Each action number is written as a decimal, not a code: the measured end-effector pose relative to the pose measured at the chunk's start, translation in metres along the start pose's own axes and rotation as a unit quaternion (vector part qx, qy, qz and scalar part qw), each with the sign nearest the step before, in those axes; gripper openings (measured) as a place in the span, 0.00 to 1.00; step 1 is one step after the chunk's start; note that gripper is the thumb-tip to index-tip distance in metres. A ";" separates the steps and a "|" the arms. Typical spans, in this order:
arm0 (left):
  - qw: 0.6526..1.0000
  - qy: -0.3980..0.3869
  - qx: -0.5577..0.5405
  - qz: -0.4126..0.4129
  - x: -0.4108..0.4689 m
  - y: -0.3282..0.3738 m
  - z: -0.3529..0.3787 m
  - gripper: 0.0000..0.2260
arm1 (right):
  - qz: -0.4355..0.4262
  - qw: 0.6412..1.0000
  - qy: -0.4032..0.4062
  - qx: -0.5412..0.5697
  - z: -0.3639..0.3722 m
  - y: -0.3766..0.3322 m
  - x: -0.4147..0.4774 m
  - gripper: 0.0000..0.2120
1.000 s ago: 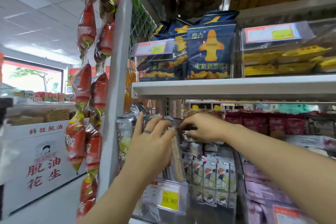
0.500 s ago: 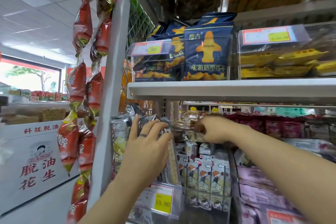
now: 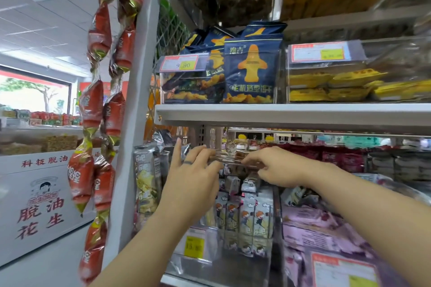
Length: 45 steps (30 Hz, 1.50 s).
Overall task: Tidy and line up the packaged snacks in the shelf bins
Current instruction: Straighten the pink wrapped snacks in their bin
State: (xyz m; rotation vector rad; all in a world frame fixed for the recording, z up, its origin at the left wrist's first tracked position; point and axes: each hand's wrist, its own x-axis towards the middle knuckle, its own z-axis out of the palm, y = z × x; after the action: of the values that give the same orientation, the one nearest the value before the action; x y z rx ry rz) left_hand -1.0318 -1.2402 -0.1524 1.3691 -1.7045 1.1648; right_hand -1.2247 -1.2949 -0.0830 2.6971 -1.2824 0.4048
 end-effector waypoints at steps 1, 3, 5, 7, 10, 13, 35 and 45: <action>1.000 -0.001 -0.012 -0.002 0.004 0.008 -0.001 0.07 | 0.001 1.000 0.006 -0.006 -0.004 0.003 -0.012 0.24; 0.999 0.001 -0.045 -0.009 0.011 0.029 -0.003 0.07 | 0.010 0.999 0.021 -0.023 -0.013 0.011 -0.039 0.22; 0.996 -0.001 -0.084 -0.012 0.017 0.050 -0.002 0.06 | 0.028 0.998 0.037 -0.047 -0.023 0.026 -0.064 0.20; 0.992 -0.015 -0.123 -0.006 0.025 0.072 -0.004 0.07 | 0.049 0.995 0.051 -0.072 -0.033 0.044 -0.087 0.19; 0.983 -0.063 -0.171 0.022 0.040 0.104 -0.010 0.11 | 0.080 0.991 0.052 -0.093 -0.044 0.072 -0.117 0.19; 0.976 -0.092 -0.187 0.066 0.054 0.126 -0.011 0.13 | 0.097 0.991 0.038 -0.087 -0.049 0.089 -0.137 0.22; 0.882 -0.356 -0.263 0.162 0.111 0.172 0.037 0.31 | 0.040 0.994 0.050 -0.085 -0.024 0.140 -0.124 0.19; 0.848 -0.362 -0.361 0.137 0.107 0.175 0.030 0.22 | 0.054 0.994 0.094 0.031 -0.032 0.144 -0.127 0.09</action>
State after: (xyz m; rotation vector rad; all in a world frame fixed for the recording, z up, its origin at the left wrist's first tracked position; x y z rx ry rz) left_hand -1.2262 -1.2988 -0.1108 1.1290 -2.5647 -0.0058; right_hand -1.4193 -1.2841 -0.0893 2.5712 -1.3849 0.7041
